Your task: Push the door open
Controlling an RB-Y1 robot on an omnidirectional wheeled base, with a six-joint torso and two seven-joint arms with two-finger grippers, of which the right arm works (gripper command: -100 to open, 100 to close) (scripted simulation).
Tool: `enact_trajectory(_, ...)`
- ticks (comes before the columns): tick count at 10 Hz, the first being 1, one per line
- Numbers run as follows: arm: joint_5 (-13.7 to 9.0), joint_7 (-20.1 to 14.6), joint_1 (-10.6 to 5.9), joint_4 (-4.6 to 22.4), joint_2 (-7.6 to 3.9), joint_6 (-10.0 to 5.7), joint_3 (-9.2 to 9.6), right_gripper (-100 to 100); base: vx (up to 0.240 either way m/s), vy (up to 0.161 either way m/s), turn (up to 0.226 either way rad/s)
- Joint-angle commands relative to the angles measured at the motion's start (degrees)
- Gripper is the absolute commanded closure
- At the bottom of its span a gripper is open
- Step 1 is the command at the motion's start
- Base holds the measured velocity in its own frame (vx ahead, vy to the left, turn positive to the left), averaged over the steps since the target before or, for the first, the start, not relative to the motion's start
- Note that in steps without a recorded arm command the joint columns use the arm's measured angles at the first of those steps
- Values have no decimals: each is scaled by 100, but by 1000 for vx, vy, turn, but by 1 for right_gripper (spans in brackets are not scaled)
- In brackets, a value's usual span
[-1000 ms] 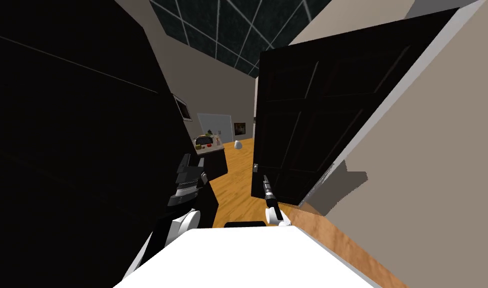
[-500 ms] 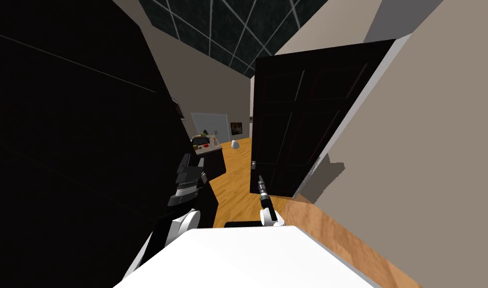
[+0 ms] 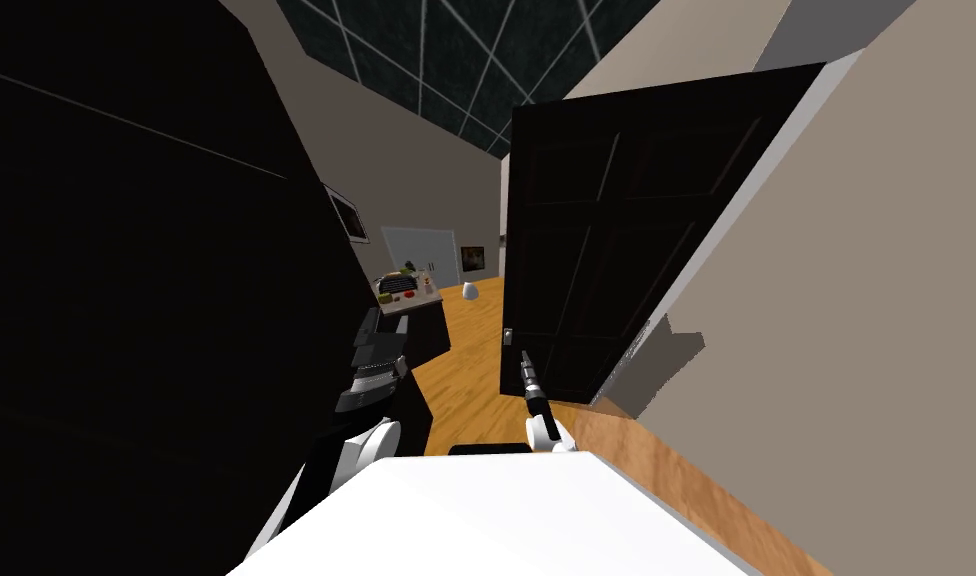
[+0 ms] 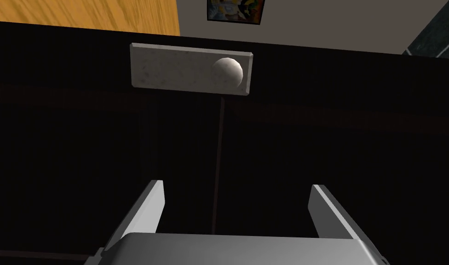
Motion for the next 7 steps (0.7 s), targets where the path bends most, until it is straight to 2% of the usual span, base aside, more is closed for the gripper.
enact_trajectory(1, -1, 2, 6, -22, -60, 26, -12, -100, 243, -2, 12)
enact_trajectory(3, -6, 12, -17, 3, -69, 24, -40, -100, 251, 35, 23)
enact_trajectory(5, -11, 22, -40, 26, 9, 22, -66, -100, 225, -4, 20)
enact_trajectory(7, -16, 33, -63, 52, 201, 19, -94, -100, 257, 30, 21)
